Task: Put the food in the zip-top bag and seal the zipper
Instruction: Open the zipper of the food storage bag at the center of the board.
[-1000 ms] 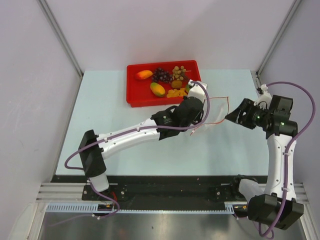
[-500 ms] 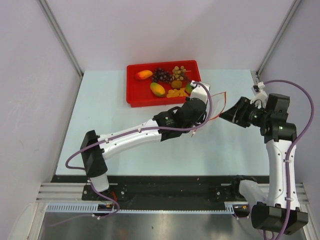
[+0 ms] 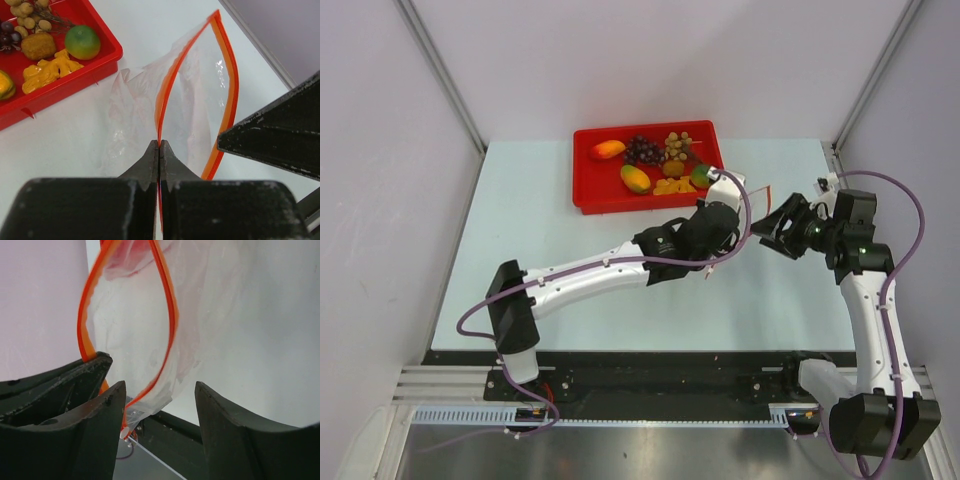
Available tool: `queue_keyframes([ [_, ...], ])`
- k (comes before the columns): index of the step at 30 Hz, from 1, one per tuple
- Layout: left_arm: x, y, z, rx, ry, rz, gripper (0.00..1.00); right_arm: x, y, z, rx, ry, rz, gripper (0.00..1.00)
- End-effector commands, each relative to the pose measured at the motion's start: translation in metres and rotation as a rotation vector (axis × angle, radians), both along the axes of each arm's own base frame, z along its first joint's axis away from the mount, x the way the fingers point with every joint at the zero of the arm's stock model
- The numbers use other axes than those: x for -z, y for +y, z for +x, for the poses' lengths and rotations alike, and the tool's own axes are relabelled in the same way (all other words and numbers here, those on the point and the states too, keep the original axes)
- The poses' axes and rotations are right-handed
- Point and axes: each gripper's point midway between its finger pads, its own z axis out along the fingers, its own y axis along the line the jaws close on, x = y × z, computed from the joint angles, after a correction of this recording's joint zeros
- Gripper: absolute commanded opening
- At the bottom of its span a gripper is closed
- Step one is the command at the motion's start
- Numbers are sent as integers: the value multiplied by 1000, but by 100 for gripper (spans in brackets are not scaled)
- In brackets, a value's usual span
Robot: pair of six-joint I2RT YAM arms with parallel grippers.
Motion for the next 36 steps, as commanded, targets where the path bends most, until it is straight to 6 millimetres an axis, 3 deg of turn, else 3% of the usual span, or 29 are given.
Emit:
queue_keyframes([
  [1,-18,-6,-1,-17,-25,-50,0,-10,0,8,50,-22,48,66],
  [3,-19,-8,-2,-13,-30,-48,0,-10,1,13,57,-26,60,66],
  [8,-25,-9,-1,-21,-50,-51,0,10,-3,13,70,31,21,48],
  [9,-27,-9,0,-26,-56,-52,0,15,-2,8,54,48,12,38],
  [12,-33,-5,4,-41,-64,-68,0,27,-6,-6,28,92,-6,18],
  [16,-36,6,21,-70,-6,-128,0,27,-28,-21,10,103,-67,7],
  [18,-36,11,27,-56,18,-144,0,17,-43,-30,16,99,-108,0],
  [19,-37,18,39,-69,22,-158,0,17,-52,-32,-29,58,-194,0],
  [21,-32,22,44,-23,57,-166,0,7,-67,-37,-52,25,-300,0],
  [22,-30,34,58,-37,70,-166,0,4,-76,-36,-27,25,-346,0],
  [23,-28,35,61,-15,80,-166,0,-12,-81,-33,-44,-32,-386,0],
  [26,-22,39,65,50,82,-124,0,-25,-80,-29,-72,-79,-408,0],
  [28,-18,34,59,111,91,-109,2,-21,-74,-25,-95,-79,-411,0],
  [31,-10,24,49,188,119,-100,11,-10,-59,-14,-145,-39,-387,0],
  [34,-14,19,44,259,113,-89,26,-10,-40,-1,-157,-26,-326,0],
  [36,-19,26,50,283,94,-87,43,-14,-34,9,-124,-40,-274,0],
])
